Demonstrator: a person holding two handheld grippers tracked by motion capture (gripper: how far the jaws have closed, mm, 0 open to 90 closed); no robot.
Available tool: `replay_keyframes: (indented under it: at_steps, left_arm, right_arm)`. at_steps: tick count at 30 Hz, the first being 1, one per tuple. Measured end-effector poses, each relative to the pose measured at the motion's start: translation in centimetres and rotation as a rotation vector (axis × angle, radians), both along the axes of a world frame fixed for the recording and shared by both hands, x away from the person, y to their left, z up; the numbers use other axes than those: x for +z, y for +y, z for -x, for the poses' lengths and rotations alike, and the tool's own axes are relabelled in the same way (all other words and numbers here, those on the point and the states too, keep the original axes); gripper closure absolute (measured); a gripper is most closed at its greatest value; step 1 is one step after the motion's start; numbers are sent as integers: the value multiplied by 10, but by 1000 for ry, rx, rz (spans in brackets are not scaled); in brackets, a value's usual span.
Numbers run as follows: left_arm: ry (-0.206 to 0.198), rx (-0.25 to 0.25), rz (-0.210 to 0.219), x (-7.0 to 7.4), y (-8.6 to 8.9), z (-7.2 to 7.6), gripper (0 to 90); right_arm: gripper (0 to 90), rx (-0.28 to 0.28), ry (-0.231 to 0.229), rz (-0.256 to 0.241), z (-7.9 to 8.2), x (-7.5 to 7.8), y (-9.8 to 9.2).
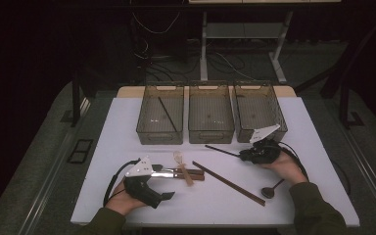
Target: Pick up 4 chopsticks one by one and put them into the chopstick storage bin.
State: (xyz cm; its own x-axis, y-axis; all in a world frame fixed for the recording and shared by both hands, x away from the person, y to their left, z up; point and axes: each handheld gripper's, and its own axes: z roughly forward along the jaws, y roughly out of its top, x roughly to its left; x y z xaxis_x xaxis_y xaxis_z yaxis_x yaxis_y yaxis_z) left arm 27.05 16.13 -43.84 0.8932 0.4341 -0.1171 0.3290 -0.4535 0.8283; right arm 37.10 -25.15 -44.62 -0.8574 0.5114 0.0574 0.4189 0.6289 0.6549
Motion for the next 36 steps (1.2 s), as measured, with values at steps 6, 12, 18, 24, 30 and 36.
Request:
replay_keyframes:
  at_steps: [6, 12, 18, 24, 30, 36]
  left_arm:
    - [-1, -4, -5, 0, -1, 0, 0]
    - [-2, -3, -4, 0, -1, 0, 0]
    - [-2, -3, -3, 0, -1, 0, 0]
    - [-5, -2, -4, 1, -1, 0, 0]
    - [-3, 3, -5, 0, -1, 0, 0]
    - [-4, 5, -8, 0, 0, 0, 0]
  right_arm:
    - [855, 13, -40, 18, 5, -1, 2]
    - [863, 20, -63, 40, 7, 0, 5]
    - [864, 17, -56, 44, 7, 1, 5]
    - [865, 28, -57, 47, 11, 6, 6]
    - [865, 22, -66, 37, 15, 13, 1]
    - [865, 14, -82, 3, 20, 21, -3]
